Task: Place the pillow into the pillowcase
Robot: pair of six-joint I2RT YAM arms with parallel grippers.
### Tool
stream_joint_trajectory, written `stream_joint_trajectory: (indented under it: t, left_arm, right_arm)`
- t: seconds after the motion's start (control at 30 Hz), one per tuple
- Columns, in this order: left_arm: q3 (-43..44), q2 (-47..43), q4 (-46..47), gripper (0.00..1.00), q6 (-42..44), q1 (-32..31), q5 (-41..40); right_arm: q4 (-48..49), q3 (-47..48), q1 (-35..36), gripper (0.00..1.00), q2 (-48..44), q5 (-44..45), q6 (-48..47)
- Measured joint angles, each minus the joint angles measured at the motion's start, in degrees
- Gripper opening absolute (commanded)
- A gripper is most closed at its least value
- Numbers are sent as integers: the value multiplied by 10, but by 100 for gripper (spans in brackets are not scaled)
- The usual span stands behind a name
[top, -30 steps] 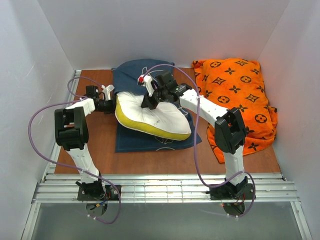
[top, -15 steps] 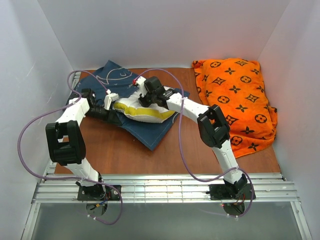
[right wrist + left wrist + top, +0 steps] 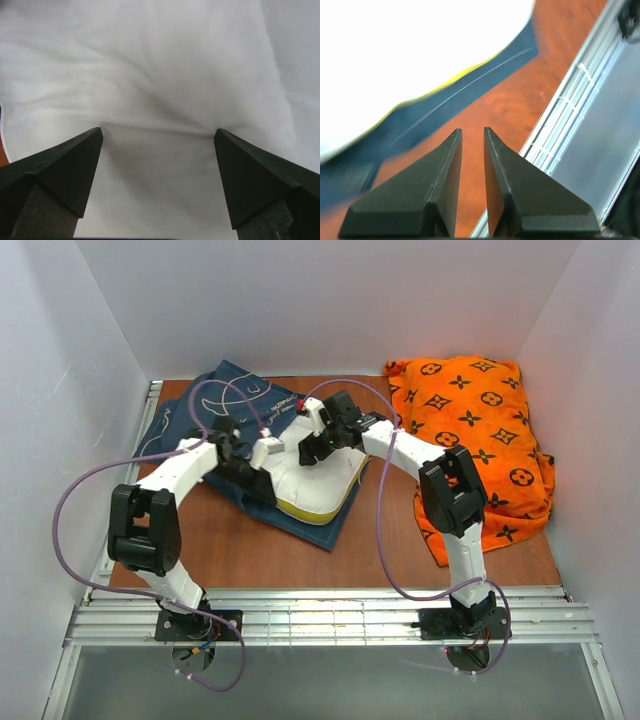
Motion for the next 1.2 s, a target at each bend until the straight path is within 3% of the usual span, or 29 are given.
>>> stream_joint_trajectory:
  t: [0.1, 0.13, 0.2, 0.23, 0.33, 0.43, 0.5, 0.63, 0.87, 1.07, 1.2]
  left_arm:
    - [3, 8, 32, 23, -24, -93, -10]
    - [7, 14, 37, 32, -27, -122, -12]
    - [15, 25, 39, 39, -23, -165, -9]
    - [16, 26, 41, 51, -23, -175, -8]
    - [19, 10, 57, 60, -46, -155, -16]
    - [44, -19, 86, 73, -76, -96, -52]
    - [66, -40, 111, 73, -94, -60, -92]
    - [78, -73, 129, 75, -114, -1, -161]
    - [2, -80, 134, 75, -142, 140, -188]
    - [-38, -113, 147, 80, -43, 143, -112]
    - [-139, -228, 201, 81, 84, 76, -98]
  right_arm:
    - [-41, -25, -27, 87, -38, -17, -25]
    - [-56, -38, -39, 87, -61, -18, -31]
    - [-78, -64, -60, 87, -110, -18, -40]
    - [-81, -83, -74, 86, -139, -19, -46]
    - [-106, -107, -115, 79, -200, -28, -62]
    - [-121, -107, -140, 86, -209, -48, -74]
    - [-129, -119, -131, 98, -208, -51, -76]
    - [-127, -167, -41, 99, -215, -7, -71]
    - [-94, -172, 151, 98, -176, 122, -78]
    - [-63, -185, 145, 99, -110, 142, -76]
    - [-50, -242, 84, 99, -206, 54, -45]
